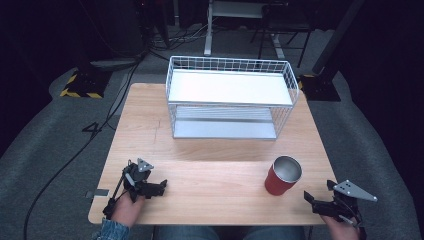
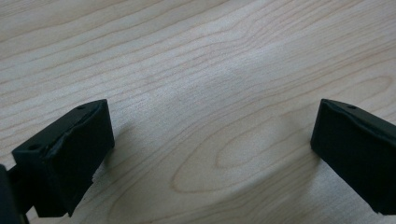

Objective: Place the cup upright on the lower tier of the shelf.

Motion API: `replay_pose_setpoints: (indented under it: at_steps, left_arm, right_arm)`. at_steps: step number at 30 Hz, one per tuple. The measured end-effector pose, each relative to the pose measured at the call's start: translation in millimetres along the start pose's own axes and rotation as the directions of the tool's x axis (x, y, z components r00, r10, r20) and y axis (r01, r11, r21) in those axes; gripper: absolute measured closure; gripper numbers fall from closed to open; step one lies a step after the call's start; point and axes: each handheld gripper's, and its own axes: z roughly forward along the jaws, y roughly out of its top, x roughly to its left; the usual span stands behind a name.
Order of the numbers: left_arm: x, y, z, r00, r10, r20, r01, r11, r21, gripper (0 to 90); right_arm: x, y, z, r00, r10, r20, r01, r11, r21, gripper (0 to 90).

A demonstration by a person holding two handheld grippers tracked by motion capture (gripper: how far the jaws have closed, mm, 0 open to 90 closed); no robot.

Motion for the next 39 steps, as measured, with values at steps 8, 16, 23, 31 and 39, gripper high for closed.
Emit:
replay_pose_setpoints:
  at_steps: [8,16,23,31,39]
  left_arm:
    - [0.1,0.2,0.1,1.0,0.0,0.0,0.0,1.0,0.001,0.0]
    - [0.0,0.3,0.4,1.0,-0.002,0.0,0.002,1.0,-0.001,0.0]
    - [-0.1,0.2,0.3,1.0,-0.002,0.0,0.002,1.0,-0.001,0.0]
    - [0.0,-0.6,-0.3,1.0,-0.004,0.0,0.004,1.0,0.0,0.0]
    - [-0.2,-0.8,-0.5,1.0,-0.007,-0.002,0.007,1.0,0.0,0.0]
  right_arm:
    - [21.6,4.2,-5.3,0.9981,-0.018,-0.059,0.016,1.0,-0.027,0.0]
    - [38.6,9.1,-3.0,0.9951,-0.029,-0.095,0.024,0.999,-0.046,0.0]
    - [48.8,12.0,3.9,0.9936,-0.023,-0.11,0.017,0.999,-0.05,0.0]
    - [63.6,19.9,23.8,0.9936,-0.031,-0.109,0.024,0.998,-0.062,0.0]
    - [78.6,25.0,42.2,0.9932,-0.036,-0.111,0.029,0.998,-0.063,0.0]
